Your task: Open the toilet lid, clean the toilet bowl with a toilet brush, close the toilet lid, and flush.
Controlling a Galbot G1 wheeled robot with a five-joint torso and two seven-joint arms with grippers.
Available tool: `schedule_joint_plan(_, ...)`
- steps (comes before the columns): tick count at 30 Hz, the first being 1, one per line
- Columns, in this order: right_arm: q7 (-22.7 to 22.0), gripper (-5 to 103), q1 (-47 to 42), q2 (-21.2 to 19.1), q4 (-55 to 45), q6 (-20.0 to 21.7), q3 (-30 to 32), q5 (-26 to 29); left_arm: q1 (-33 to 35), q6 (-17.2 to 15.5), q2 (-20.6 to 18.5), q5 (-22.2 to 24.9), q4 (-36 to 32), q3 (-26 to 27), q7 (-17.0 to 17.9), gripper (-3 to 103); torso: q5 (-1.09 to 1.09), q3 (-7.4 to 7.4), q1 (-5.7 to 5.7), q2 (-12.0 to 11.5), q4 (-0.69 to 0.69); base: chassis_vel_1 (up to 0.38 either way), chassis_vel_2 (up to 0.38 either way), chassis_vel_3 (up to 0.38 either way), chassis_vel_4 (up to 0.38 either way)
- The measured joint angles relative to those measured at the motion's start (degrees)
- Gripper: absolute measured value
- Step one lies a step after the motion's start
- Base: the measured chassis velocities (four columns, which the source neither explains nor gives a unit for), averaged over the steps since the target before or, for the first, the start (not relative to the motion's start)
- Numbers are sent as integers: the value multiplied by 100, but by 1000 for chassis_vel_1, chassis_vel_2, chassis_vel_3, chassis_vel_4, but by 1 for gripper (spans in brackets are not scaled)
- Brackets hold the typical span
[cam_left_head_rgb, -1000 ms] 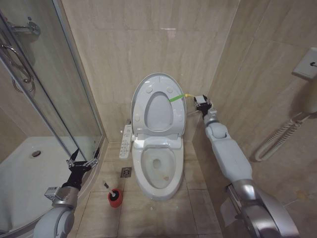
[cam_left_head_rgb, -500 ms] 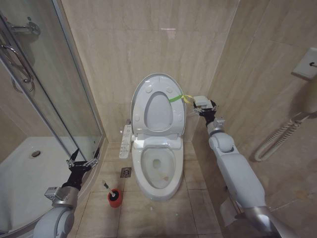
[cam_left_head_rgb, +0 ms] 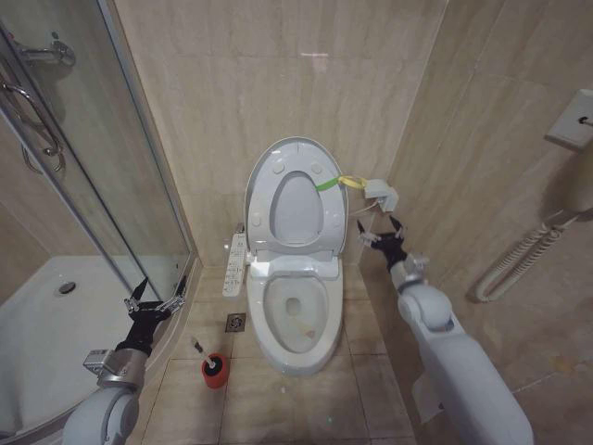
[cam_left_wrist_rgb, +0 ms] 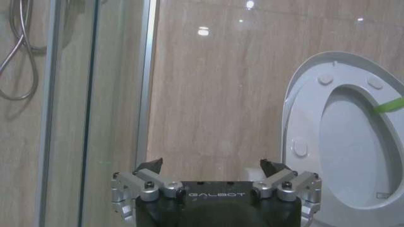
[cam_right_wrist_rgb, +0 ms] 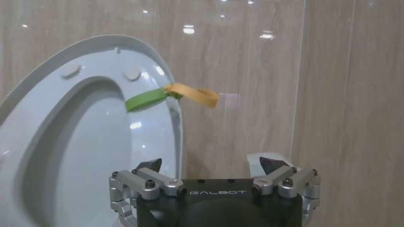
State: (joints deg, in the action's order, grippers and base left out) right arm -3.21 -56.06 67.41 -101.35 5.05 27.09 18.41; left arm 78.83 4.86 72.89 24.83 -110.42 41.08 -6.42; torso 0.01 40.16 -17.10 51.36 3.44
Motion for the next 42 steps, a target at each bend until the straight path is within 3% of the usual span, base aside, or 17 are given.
schedule_joint_plan(13, -252, 100, -1248, 288, -1159, 28, 202, -371, 0, 0, 0, 0, 0, 0, 0, 100, -2, 0, 0, 1, -2, 0, 0, 0, 0)
schedule_joint_plan(30, -349, 100, -1819, 372, -1272, -224, 387, -717, 0, 0, 0, 0, 0, 0, 0, 100, -1, 0, 0, 0, -2, 0, 0, 0, 0)
schedule_joint_plan(42, 26, 100, -2575, 439, -1437, -409, 836, -742, 0, 0, 0, 0, 0, 0, 0, 100, -1, 0, 0, 0, -1, 0, 0, 0, 0)
